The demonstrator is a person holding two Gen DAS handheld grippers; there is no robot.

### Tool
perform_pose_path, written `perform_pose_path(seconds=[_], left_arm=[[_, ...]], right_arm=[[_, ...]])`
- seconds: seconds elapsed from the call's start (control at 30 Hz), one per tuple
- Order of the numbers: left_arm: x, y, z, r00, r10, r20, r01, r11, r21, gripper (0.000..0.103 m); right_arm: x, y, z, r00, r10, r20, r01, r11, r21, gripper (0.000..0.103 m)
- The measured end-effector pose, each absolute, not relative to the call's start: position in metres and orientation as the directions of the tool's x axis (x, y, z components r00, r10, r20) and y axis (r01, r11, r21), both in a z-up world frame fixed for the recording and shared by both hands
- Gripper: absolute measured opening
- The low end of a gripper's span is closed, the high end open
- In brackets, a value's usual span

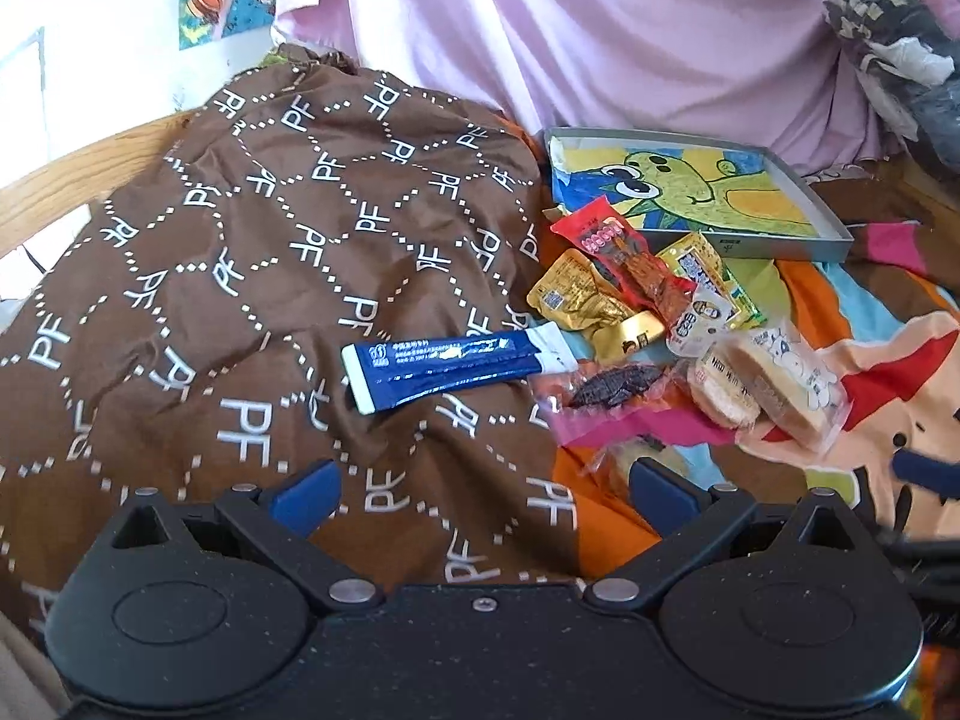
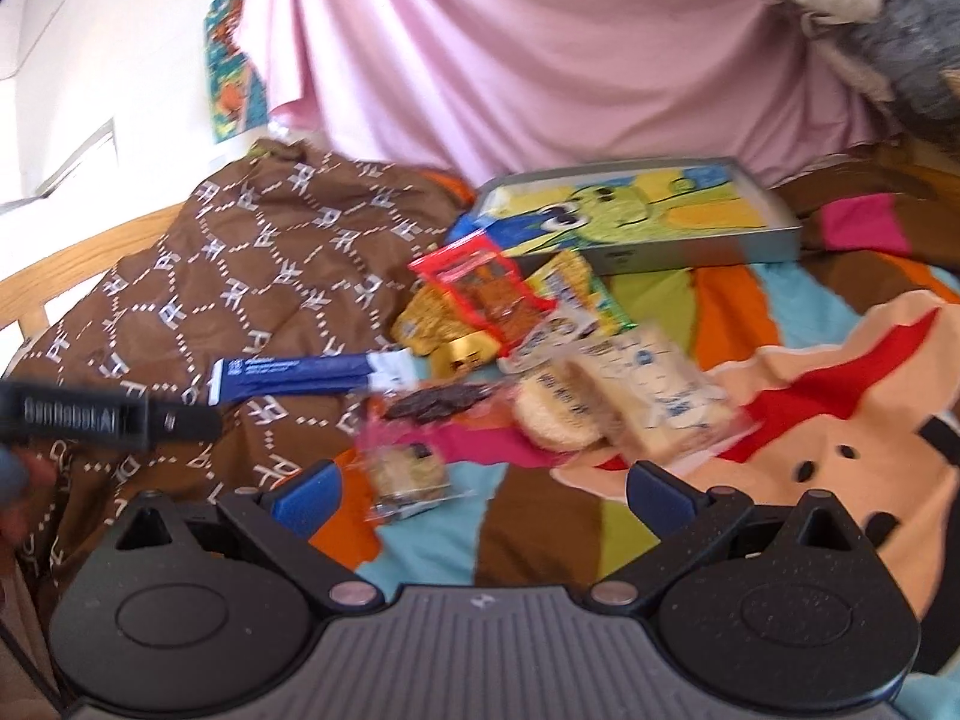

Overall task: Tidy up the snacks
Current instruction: 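Grasp the blue stick packs with the left tool while the right tool grasps the round cake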

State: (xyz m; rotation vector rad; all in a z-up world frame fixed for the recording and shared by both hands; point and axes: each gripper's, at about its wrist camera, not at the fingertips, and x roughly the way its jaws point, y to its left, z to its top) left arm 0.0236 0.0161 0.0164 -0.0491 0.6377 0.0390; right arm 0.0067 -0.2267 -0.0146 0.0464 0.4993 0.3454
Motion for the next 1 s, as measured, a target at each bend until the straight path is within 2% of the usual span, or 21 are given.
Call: perform_pose_path(seconds=[0.1, 0.3, 0.5, 0.77, 0.87, 1.0], left_arm=[[0.038, 0.020, 0.022, 0.803, 0.002, -0.596, -0.016, 1.000, -0.017, 0.102], [0.082, 0.023, 0.023, 0.822, -0.028, -0.568, 0.119, 0.985, 0.124, 0.102], [0.124, 0.027, 0.010, 0.859, -0.109, -0.500, 0.207, 0.968, 0.143, 0.101], [0.152, 0.012, -0.023, 0.802, -0.263, -0.537, 0.451, 0.855, 0.255, 0.099], [0.152, 0.005, -0.034, 0.790, -0.258, -0.557, 0.490, 0.811, 0.319, 0.099], [0.162, 0.008, -0.041, 0.772, -0.236, -0.591, 0.484, 0.821, 0.305, 0.098]], right_arm=[[0.018, -0.217, -0.020, 0.804, 0.354, -0.478, -0.341, 0.933, 0.117, 0.103], [0.044, -0.200, -0.032, 0.764, 0.367, -0.530, -0.368, 0.924, 0.110, 0.103], [0.063, -0.191, -0.041, 0.722, 0.381, -0.577, -0.374, 0.917, 0.138, 0.103], [0.075, -0.180, -0.047, 0.720, 0.368, -0.588, -0.409, 0.910, 0.068, 0.103], [0.081, -0.175, -0.049, 0.713, 0.374, -0.593, -0.432, 0.901, 0.048, 0.103], [0.092, -0.166, -0.051, 0.692, 0.377, -0.615, -0.467, 0.884, 0.016, 0.103]])
